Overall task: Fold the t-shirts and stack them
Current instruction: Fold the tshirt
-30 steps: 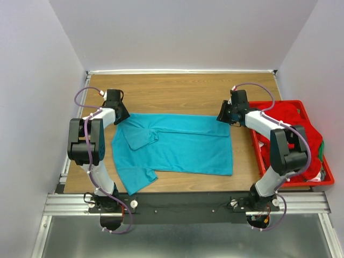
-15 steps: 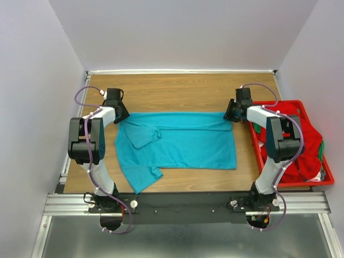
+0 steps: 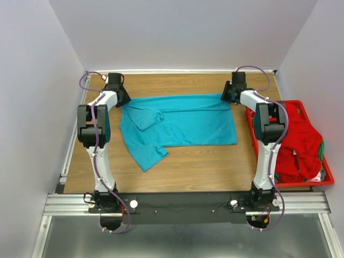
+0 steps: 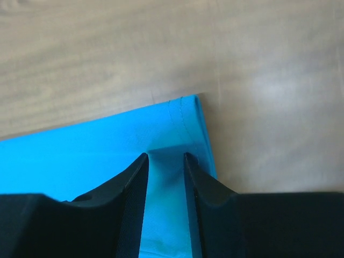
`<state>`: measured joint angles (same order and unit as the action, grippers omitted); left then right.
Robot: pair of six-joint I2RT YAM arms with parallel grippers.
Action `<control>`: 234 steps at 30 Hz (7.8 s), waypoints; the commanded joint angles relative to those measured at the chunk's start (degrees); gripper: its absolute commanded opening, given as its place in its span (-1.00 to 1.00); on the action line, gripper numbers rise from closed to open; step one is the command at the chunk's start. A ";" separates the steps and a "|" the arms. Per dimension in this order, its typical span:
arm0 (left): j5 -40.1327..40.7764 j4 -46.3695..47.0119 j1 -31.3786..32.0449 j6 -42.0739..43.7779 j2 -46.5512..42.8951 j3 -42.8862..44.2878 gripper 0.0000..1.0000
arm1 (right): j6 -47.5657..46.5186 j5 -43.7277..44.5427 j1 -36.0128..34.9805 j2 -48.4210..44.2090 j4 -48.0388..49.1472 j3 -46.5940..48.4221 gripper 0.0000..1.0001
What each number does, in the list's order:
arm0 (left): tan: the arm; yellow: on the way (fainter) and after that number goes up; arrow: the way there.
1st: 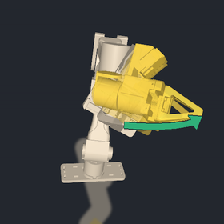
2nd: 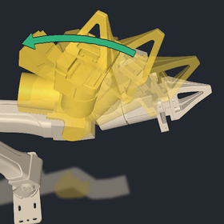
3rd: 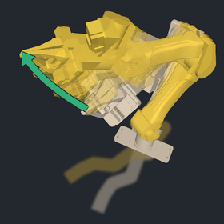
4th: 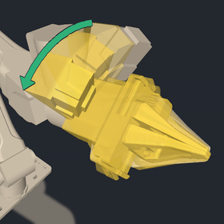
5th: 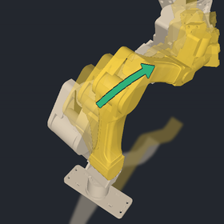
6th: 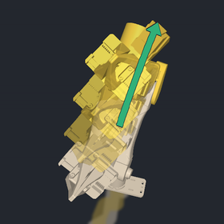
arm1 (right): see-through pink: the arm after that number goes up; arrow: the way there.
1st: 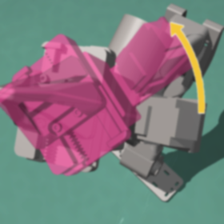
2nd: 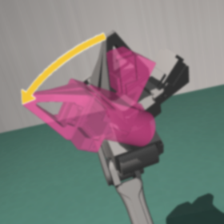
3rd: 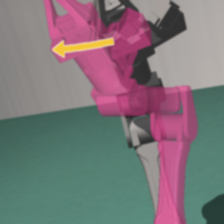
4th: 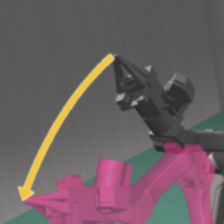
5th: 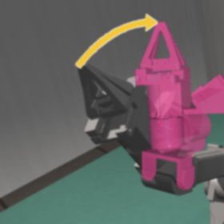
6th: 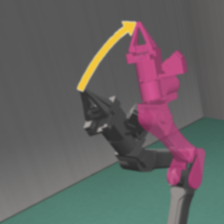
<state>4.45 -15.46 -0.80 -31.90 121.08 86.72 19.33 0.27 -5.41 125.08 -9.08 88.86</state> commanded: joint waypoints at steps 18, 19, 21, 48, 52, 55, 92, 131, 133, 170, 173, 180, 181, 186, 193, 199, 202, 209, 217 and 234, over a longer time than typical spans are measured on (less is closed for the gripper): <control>5.22 -5.10 0.09 1.67 -37.44 -23.20 0.51 | -0.70 -4.05 0.31 -25.54 -8.23 -16.48 0.59; 5.13 -5.10 0.27 1.75 -39.49 -25.78 0.54 | -0.44 -4.14 0.14 -27.50 -8.41 -18.87 0.60; 5.13 -6.24 0.62 1.58 -43.27 -30.09 0.56 | -0.35 -3.88 -0.65 -32.84 -9.46 -22.48 0.60; 7.15 -9.24 13.72 -1.06 -35.65 -42.42 0.03 | 0.00 -4.23 -2.68 -48.44 -10.52 -40.34 0.55; 6.54 -8.53 14.07 -1.06 -33.98 -43.12 -0.07 | 0.09 -3.70 -2.76 -48.35 -10.52 -40.61 0.54; 6.45 -8.18 14.07 -1.06 -33.28 -43.65 -0.34 | 0.18 -1.87 -2.68 -48.52 -10.61 -41.04 0.54; 8.03 -5.98 11.17 2.28 -37.32 -45.23 -1.00 | 6.51 7.73 -2.68 -35.69 -17.90 -40.87 0.08; 1.62 -11.52 5.19 5.71 -32.32 -24.50 -1.00 | 2.90 6.32 -2.68 -29.72 -22.30 -21.81 -0.99; 1.35 -11.61 5.19 5.71 -30.38 -22.74 -1.00 | 2.82 6.76 -2.59 -28.23 -22.29 -20.92 -0.99; 2.14 -5.45 4.05 7.11 -15.52 -11.93 -1.00 | 0.80 10.36 0.49 -15.48 -18.52 -13.27 -0.91; 3.28 -5.54 4.57 7.55 -16.04 -11.48 -1.00 | 0.80 10.45 0.49 -15.30 -18.43 -13.54 -0.90; 4.78 -6.51 5.19 7.91 -13.94 -9.38 -1.00 | 0.71 11.77 0.40 -14.60 -17.73 -14.42 -0.90; 5.04 -6.77 5.19 7.91 -13.24 -9.29 -1.00 | 0.71 11.85 0.40 -14.60 -17.64 -14.50 -0.89; 6.80 -7.39 5.19 7.38 -12.27 -8.67 -0.65 | -0.52 10.19 0.40 -15.39 -17.55 -14.24 -0.57; 7.77 -7.12 5.19 6.41 -18.23 -10.51 0.18 | -2.02 8.61 -2.84 -21.53 -17.55 -13.71 0.04; 6.89 -7.83 6.16 5.71 -29.92 -17.01 0.56 | -2.28 6.68 -11.00 -28.30 -17.11 -14.76 0.27; 6.71 -7.48 9.23 3.78 -35.63 -23.68 0.56 | -1.15 2.11 -15.66 -30.15 -14.58 -16.34 0.28; 4.17 -3.44 17.31 -2.73 -38.82 -36.35 0.43 | 2.37 -5.37 -23.76 -31.03 -7.71 -21.53 0.29; 5.83 -0.27 19.43 -4.31 -29.68 -36.27 0.22 | 2.82 -5.64 -25.79 -33.58 -6.04 -27.42 0.58; 7.94 0.17 20.40 -5.89 -25.62 -34.60 -0.77 | 0.62 -2.82 -25.97 -36.92 -5.42 -32.61 0.73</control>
<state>10.94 -13.80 19.03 -37.01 94.78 51.64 20.95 -4.21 -31.03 89.43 -15.86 57.23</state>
